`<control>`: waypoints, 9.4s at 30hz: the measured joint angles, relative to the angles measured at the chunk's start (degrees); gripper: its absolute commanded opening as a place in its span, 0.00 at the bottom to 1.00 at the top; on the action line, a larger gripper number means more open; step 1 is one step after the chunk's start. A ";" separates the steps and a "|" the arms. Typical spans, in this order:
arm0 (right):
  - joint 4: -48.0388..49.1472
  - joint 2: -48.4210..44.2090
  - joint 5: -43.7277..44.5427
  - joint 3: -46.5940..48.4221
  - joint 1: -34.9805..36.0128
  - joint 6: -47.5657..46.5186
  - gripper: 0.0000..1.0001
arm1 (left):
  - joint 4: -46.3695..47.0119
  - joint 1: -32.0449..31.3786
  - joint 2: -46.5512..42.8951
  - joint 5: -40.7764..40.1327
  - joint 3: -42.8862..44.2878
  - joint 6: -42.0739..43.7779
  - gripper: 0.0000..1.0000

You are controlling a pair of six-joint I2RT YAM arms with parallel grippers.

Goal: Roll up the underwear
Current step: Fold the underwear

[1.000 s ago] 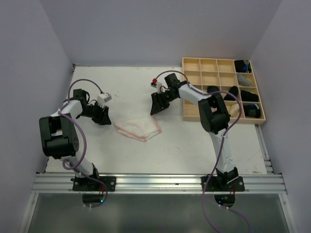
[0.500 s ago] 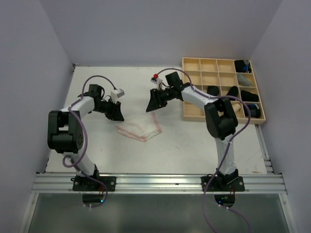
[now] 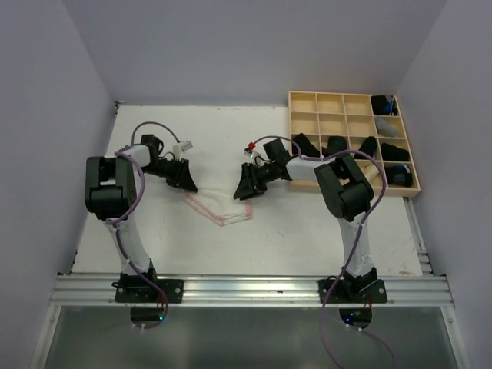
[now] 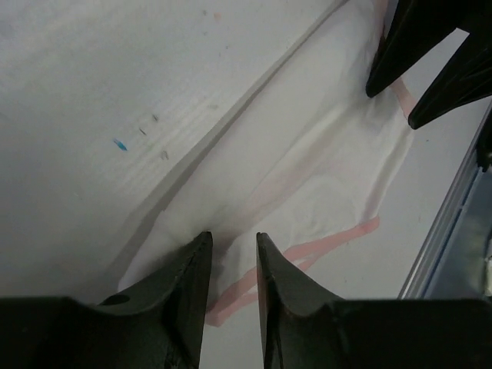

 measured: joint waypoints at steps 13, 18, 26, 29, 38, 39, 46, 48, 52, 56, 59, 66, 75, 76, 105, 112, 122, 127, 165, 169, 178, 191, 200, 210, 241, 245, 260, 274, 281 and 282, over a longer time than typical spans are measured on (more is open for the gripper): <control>17.68 -7.65 0.35 2.36 -0.02 17.75 0.22 | 4.44 -1.18 -8.44 10.88 2.19 -1.16 0.35; 26.03 -3.26 2.91 -0.48 0.00 28.09 0.15 | 21.40 -3.39 -9.94 10.54 -8.00 -18.25 0.30; 25.88 5.07 6.14 -4.31 -0.02 30.75 0.12 | 32.74 -3.32 -1.79 6.34 -10.16 -29.40 0.31; 25.66 4.96 5.27 -4.52 -0.02 30.01 0.13 | 32.46 -2.93 0.79 7.43 -9.51 -30.10 0.33; 10.58 -9.55 7.10 -0.50 0.09 13.03 0.23 | 17.25 -2.56 -8.57 9.01 -3.56 -15.30 0.57; 8.39 -13.03 7.85 0.59 0.11 9.03 0.38 | 15.47 -2.67 -12.00 8.90 -2.43 -13.33 0.71; 0.94 -28.96 9.33 6.97 -0.09 -14.10 0.99 | 17.55 -2.69 -35.32 -0.37 1.53 -17.57 1.00; -0.15 -27.30 6.45 8.20 -0.70 -14.82 0.99 | 20.46 -2.14 -36.74 -6.49 1.07 -22.51 0.94; 4.68 -12.70 -2.71 13.57 -1.95 -4.44 0.99 | 22.93 1.22 -28.39 -5.38 2.03 -24.94 0.85; 22.18 -3.13 -3.45 1.46 -0.92 16.96 0.90 | 23.21 4.66 -22.64 -3.85 -4.52 -27.61 0.85; 32.92 2.38 -3.10 -4.76 2.25 31.43 0.81 | 21.20 6.91 -23.21 -2.38 -8.35 -27.71 0.81; 44.68 4.66 -1.73 -8.70 6.93 41.46 0.52 | 18.91 7.43 -27.56 -0.98 -11.32 -24.76 0.66; 40.30 4.44 1.95 -11.10 4.46 38.05 0.32 | 17.66 7.41 -31.82 0.39 -17.00 -16.41 0.48; 38.80 3.61 2.32 -11.10 4.48 37.29 0.31 | 17.59 7.41 -31.95 0.81 -17.20 -15.32 0.48; 41.92 5.62 4.96 -11.45 11.61 42.18 0.22 | 10.73 5.20 -37.31 2.19 -21.24 3.78 0.49; 22.43 -1.18 4.15 0.04 11.43 28.87 0.26 | 8.09 -9.16 -50.47 -4.00 -28.89 26.56 0.45; 14.53 -3.28 3.98 9.51 10.23 18.01 0.27 | 13.40 -23.52 -47.32 -14.38 -35.28 42.56 0.49; 13.90 2.67 3.02 10.03 9.73 17.75 0.26 | 13.57 -26.29 -45.68 -16.92 -35.30 45.94 0.52; -4.11 4.63 0.35 17.68 9.94 0.94 0.31 | -5.14 -29.66 -33.40 -18.80 -25.03 47.12 0.00; -4.87 4.98 0.39 20.24 9.94 0.26 0.31 | -9.42 -29.73 -31.26 -17.49 -21.66 46.16 0.00; -11.34 10.45 0.55 21.24 10.40 -3.52 0.31 | -13.46 -29.73 -27.10 -16.28 -11.47 43.50 0.00; -16.00 10.38 -0.79 19.54 11.08 -7.37 0.31 | -11.63 -28.61 -21.16 -17.20 -7.67 41.72 0.00; -21.14 9.97 -1.36 27.30 9.79 -9.40 0.34 | -12.39 -27.78 -20.39 -16.15 -5.90 42.75 0.00; -22.80 11.89 -1.36 35.12 7.08 -14.19 0.32 | -13.64 -27.76 -20.39 -15.61 -5.90 43.41 0.00; -20.87 6.54 -3.26 12.22 14.21 -15.21 0.29 | -17.64 -29.94 -25.24 -12.70 -9.60 46.01 0.00; -21.24 6.54 -2.91 13.79 13.40 -15.19 0.29 | -16.72 -30.56 -23.32 -12.94 -8.87 45.86 0.00; -24.17 6.14 -4.42 20.61 10.29 -14.27 0.24 | -16.63 -30.97 -22.75 -13.38 -8.79 46.01 0.00; -29.92 13.05 -1.97 23.28 10.60 -15.82 0.21 | -14.29 -31.15 -18.05 -14.84 -5.35 45.77 0.00; -29.99 13.05 -1.86 23.30 10.60 -15.85 0.21 | -10.95 -31.15 -15.47 -16.04 -5.22 44.63 0.00; -29.99 13.05 -1.86 23.30 10.60 -15.82 0.21 | -10.38 -31.15 -15.15 -16.15 -5.25 44.33 0.00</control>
